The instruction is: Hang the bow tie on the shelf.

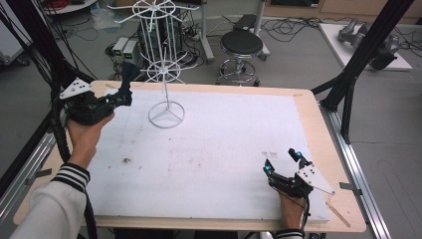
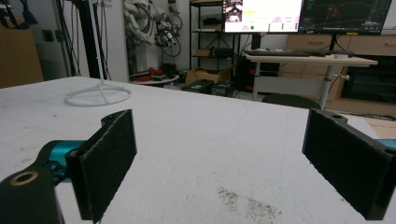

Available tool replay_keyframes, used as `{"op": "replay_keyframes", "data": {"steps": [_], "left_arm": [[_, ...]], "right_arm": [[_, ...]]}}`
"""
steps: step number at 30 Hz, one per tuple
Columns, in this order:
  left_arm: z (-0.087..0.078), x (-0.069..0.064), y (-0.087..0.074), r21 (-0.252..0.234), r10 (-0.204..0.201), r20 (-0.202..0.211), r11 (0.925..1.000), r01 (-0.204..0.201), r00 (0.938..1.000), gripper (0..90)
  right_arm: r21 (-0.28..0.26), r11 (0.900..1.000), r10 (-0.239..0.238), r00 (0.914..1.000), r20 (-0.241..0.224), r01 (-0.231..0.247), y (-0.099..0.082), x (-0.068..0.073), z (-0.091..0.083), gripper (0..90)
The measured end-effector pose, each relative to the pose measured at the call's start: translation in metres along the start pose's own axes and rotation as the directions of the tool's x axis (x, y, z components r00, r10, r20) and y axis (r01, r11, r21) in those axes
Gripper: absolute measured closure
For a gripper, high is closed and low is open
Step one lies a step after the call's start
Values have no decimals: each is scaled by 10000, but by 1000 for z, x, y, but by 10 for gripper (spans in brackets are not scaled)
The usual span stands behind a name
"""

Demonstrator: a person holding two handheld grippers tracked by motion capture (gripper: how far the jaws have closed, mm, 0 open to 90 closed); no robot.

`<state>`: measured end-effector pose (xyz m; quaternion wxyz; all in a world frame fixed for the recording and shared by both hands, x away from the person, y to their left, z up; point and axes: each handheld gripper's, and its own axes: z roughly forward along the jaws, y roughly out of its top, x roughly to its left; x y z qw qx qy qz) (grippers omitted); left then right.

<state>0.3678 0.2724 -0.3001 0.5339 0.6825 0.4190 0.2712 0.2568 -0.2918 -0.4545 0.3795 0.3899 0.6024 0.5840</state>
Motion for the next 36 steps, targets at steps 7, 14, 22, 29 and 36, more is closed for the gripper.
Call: {"op": "replay_keyframes", "data": {"steps": [7, 14, 22, 29, 36], "left_arm": [[2, -4, 6, -92, 78, 16, 9999, -77, 10000, 790], [8, -10, 8, -70, 160, 62, 9998, -160, 9999, 790], [15, -16, 9, -21, 264, 82, 9996, -264, 9996, 790], [22, -23, 7, 98, 343, 175, 9994, -345, 9993, 790], [34, -28, 3, 276, 391, 246, 9988, -397, 9989, 790]], "right_arm": [[-4, 10000, 13, 10000, -10, -13, 0, 0, 0, 90], [-8, 10000, 11, 10000, -7, -11, 0, 0, 0, 90], [16, 10000, 42, 10000, 4, -42, 0, 0, 0, 90], [12, 10000, 67, 10000, -22, -67, 0, 0, 0, 90], [32, 10000, 84, 10000, -18, -84, 0, 0, 0, 90]]}}
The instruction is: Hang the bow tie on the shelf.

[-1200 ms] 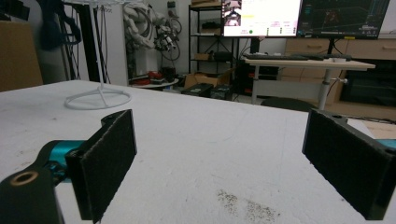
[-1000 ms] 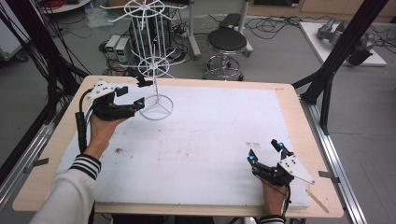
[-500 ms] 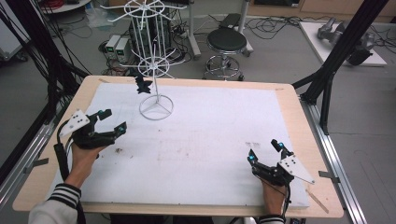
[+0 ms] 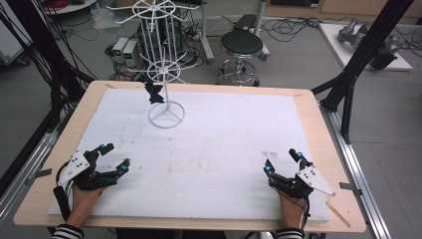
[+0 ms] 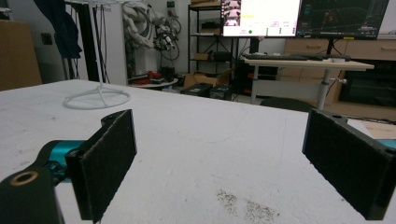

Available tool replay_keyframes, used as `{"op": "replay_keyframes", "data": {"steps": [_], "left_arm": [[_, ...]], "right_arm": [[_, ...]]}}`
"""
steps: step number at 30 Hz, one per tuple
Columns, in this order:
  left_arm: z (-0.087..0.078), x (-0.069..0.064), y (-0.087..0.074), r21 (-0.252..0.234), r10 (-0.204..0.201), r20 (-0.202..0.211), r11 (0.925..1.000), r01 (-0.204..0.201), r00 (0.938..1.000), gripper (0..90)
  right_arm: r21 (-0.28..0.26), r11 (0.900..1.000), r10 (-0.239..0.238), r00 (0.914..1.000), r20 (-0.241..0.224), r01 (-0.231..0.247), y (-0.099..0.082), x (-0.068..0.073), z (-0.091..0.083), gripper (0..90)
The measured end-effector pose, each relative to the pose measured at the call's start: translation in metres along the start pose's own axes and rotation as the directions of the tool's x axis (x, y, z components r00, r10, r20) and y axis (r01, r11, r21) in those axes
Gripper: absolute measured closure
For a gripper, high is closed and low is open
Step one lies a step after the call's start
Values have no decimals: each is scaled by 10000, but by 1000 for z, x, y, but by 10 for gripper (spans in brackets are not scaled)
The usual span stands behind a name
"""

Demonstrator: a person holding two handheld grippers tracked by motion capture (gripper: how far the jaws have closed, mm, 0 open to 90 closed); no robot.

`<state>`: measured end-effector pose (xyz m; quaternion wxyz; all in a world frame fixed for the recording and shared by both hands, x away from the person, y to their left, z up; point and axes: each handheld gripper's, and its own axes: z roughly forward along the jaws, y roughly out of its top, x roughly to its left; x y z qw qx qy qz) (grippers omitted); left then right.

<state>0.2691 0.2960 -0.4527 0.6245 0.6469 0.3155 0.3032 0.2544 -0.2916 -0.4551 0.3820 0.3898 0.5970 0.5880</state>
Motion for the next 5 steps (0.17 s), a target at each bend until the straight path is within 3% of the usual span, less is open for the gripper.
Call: {"op": "replay_keyframes", "data": {"steps": [5], "left_arm": [[-5, 0, -2, -503, -120, -333, 9987, 103, 9994, 162]], "right_arm": [[-4, 10000, -17, 10000, 49, 17, 0, 0, 0, 90]]}}
